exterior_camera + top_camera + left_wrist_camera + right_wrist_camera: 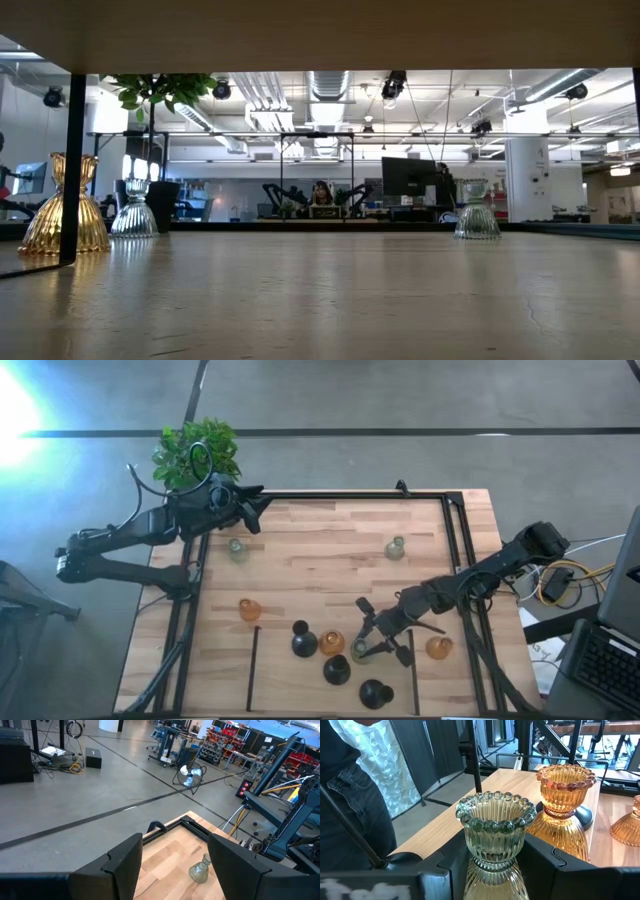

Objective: Pick & Place candle stick holders
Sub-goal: Put the bottom right transparent glass candle holder on the shelf

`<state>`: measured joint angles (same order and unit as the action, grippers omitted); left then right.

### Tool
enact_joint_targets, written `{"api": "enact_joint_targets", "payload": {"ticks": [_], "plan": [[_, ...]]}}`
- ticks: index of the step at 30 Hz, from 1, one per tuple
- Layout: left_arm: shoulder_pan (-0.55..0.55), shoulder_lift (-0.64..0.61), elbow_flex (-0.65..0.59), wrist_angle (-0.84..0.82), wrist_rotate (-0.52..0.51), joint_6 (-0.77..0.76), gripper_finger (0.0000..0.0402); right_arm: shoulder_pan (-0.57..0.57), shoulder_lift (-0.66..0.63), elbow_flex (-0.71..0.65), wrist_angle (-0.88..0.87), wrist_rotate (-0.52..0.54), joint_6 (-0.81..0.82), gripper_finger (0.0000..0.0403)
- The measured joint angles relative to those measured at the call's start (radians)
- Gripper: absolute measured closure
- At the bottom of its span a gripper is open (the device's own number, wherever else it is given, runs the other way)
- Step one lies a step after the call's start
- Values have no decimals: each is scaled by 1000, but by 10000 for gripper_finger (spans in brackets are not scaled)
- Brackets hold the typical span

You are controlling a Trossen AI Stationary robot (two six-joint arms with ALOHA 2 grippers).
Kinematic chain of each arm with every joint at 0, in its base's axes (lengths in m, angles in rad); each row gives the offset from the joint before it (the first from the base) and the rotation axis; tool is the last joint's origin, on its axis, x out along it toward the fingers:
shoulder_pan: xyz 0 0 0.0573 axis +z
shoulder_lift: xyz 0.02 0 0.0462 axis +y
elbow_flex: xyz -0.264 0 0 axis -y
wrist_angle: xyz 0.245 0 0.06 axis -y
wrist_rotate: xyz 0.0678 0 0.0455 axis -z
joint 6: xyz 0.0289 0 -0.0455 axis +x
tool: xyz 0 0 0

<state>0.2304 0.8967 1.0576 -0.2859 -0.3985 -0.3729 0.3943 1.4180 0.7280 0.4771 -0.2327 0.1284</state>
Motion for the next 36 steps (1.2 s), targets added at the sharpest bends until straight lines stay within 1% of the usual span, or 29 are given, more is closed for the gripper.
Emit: {"api": "enact_joint_targets", "payload": {"ticks": [7,12,20,25,31,34,36], "plan": [[0,0,0,0,0,0,172,-6,38,0,49,0,30,227],[0,0,0,0,0,0,172,-7,37,-1,56,-1,30,218],[0,0,0,0,0,0,172,-7,29,-1,46,-7,30,235],[0,0,0,0,0,0,172,-6,15,-1,5,-15,55,247],[0,0,0,0,0,17,172,-6,14,1,4,-49,79,261],[0,0,0,0,0,18,172,-6,14,2,4,-83,98,263],[0,0,0,0,0,22,172,-5,14,2,4,-87,100,261]]}}
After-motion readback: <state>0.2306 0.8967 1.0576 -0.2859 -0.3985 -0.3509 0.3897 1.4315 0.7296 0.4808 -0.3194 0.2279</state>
